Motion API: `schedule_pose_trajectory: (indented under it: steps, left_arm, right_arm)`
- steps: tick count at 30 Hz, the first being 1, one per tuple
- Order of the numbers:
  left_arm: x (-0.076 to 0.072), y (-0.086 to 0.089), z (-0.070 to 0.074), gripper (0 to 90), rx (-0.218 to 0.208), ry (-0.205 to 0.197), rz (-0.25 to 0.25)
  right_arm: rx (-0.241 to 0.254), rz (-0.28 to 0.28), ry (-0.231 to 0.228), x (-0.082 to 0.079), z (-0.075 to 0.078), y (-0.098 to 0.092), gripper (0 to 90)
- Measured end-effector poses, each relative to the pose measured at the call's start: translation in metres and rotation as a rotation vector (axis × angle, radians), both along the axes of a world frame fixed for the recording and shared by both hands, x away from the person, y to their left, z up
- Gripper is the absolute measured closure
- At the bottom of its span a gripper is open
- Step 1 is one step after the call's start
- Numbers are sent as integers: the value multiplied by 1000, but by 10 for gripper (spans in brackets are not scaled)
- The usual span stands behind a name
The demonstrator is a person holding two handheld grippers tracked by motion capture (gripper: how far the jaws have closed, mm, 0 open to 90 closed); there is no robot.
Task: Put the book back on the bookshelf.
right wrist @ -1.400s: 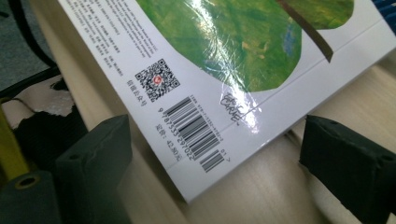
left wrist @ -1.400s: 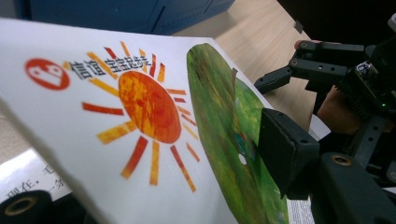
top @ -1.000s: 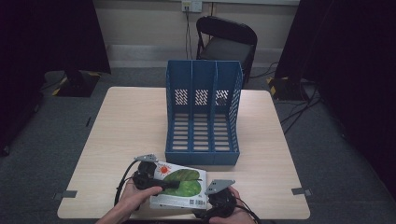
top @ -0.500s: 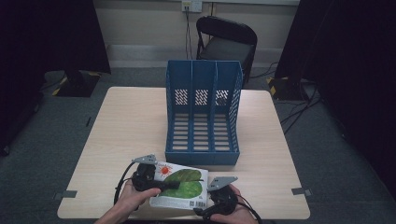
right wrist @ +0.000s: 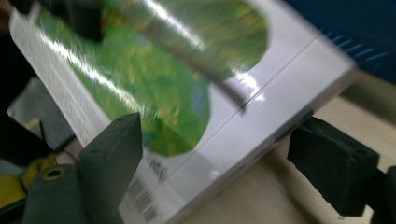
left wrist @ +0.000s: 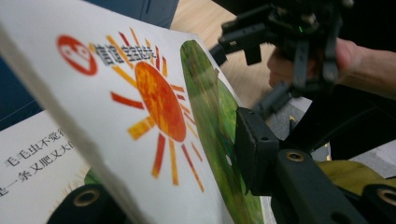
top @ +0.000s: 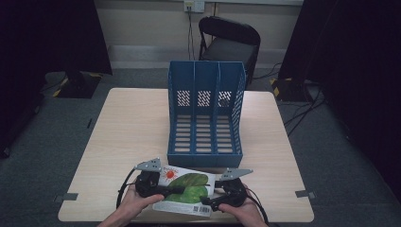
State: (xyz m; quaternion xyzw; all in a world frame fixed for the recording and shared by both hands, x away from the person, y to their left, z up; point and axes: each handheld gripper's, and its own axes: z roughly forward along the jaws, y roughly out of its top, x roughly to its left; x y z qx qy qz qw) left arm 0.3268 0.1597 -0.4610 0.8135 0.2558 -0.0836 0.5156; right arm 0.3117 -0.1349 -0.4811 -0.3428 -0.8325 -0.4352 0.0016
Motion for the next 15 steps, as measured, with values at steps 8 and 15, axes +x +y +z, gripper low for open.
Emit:
schedule_pose_trajectory:
  steps: [8,15]
  left_arm:
    - [-2,0,1,714,8,-22,-11]
    - [-3,0,2,710,5,-29,6]
  right_arm:
    - [52,-35,-11,0,10,-12,291]
    - [121,-43,-61,-8,29,-22,382]
